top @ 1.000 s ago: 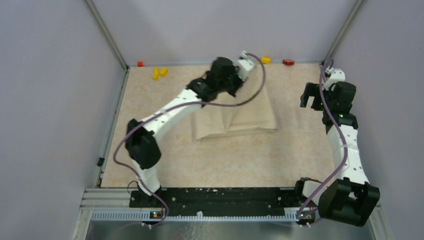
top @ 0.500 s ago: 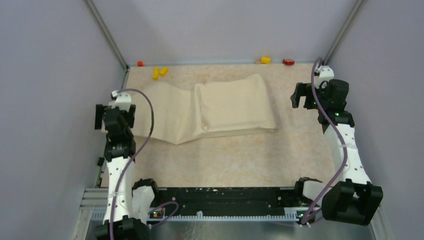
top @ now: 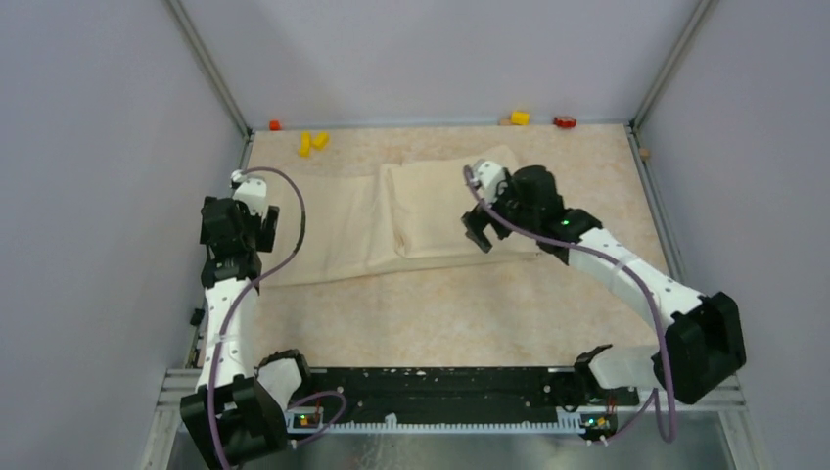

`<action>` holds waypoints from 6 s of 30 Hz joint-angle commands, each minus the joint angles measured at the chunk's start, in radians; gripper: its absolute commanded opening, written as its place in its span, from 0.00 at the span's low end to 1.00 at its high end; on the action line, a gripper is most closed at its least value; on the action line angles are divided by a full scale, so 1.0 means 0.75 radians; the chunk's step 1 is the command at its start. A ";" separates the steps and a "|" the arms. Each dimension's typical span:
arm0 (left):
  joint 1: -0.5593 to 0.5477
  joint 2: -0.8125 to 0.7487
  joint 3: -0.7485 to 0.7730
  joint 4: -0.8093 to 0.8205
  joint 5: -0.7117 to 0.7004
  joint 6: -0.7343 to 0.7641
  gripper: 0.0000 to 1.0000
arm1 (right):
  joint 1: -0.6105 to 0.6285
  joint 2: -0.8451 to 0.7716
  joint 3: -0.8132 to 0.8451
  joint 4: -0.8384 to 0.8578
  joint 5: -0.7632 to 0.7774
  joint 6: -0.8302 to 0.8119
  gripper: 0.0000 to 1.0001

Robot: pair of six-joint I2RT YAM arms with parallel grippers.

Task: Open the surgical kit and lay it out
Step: Open the surgical kit at the center of the board.

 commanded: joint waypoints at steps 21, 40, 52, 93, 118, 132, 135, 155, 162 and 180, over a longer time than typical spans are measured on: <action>0.005 -0.032 0.131 0.014 0.498 -0.334 0.99 | 0.543 0.800 0.630 -0.032 0.036 0.054 0.67; 0.005 -0.044 0.099 0.034 0.541 -0.357 0.99 | 0.542 0.861 0.664 -0.062 -0.042 0.098 0.26; 0.005 -0.016 0.124 0.042 0.576 -0.339 0.99 | 0.499 0.786 0.698 -0.093 -0.044 0.132 0.00; -0.005 0.394 0.172 0.121 0.808 -0.228 0.99 | -1.515 0.118 -0.034 0.005 -0.308 -0.369 0.59; -0.089 0.967 0.275 -0.129 0.391 0.231 0.99 | -0.905 0.481 -0.121 0.000 0.130 -0.571 0.53; -0.086 1.063 0.265 -0.069 0.198 0.434 0.99 | -0.974 0.481 -0.190 -0.164 0.236 -0.823 0.51; -0.085 1.079 0.280 -0.093 0.198 0.448 0.99 | -0.974 0.464 -0.218 -0.166 0.247 -0.839 0.50; -0.087 0.898 0.639 -0.275 0.795 0.132 0.99 | -0.950 0.200 0.068 -0.302 -0.094 -0.422 0.51; -0.123 1.072 0.893 -0.145 1.205 -0.124 0.99 | -0.845 0.197 0.180 -0.327 -0.284 -0.220 0.52; -0.362 1.832 1.622 0.115 1.606 -0.631 0.99 | -0.751 0.244 0.161 -0.273 -0.428 -0.073 0.52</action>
